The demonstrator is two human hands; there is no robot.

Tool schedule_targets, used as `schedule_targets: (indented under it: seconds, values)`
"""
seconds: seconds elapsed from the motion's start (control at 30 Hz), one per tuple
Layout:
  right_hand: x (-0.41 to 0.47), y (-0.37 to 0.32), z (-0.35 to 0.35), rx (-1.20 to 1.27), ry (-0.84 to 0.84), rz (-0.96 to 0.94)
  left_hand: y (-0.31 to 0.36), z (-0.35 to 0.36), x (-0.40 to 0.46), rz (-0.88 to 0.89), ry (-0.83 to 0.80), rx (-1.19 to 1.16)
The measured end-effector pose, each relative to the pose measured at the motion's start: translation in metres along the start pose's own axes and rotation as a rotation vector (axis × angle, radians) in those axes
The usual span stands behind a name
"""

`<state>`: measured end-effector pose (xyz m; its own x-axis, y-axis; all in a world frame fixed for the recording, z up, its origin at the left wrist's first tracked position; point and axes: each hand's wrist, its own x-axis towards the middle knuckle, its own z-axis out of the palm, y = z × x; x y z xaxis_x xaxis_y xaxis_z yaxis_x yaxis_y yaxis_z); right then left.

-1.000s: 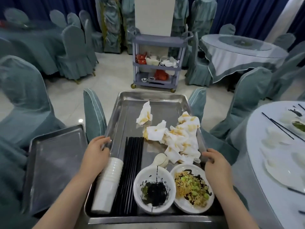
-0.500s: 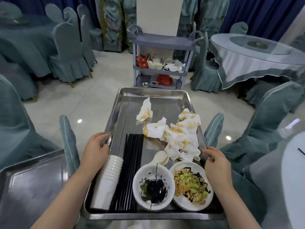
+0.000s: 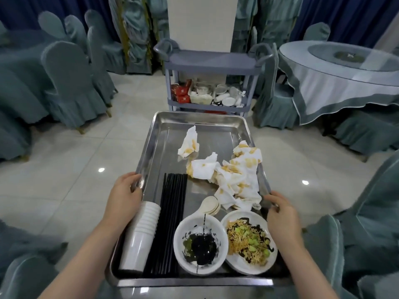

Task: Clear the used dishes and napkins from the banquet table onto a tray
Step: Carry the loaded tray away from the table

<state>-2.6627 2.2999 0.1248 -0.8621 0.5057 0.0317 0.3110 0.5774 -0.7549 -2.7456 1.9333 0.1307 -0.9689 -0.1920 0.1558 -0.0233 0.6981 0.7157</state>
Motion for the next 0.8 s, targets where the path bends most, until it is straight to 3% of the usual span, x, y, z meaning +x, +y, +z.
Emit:
schedule_targets:
  seconds: [0.53, 0.8]
  values:
    - [0.36, -0.042, 0.073, -0.075, -0.047, -0.043, 0.075, 0.164, 0.296, -0.049, 0.039, -0.019]
    - [0.496, -0.079, 0.106, -0.082, -0.064, -0.035, 0.09, 0.227, 0.433, -0.052, 0.026, -0.026]
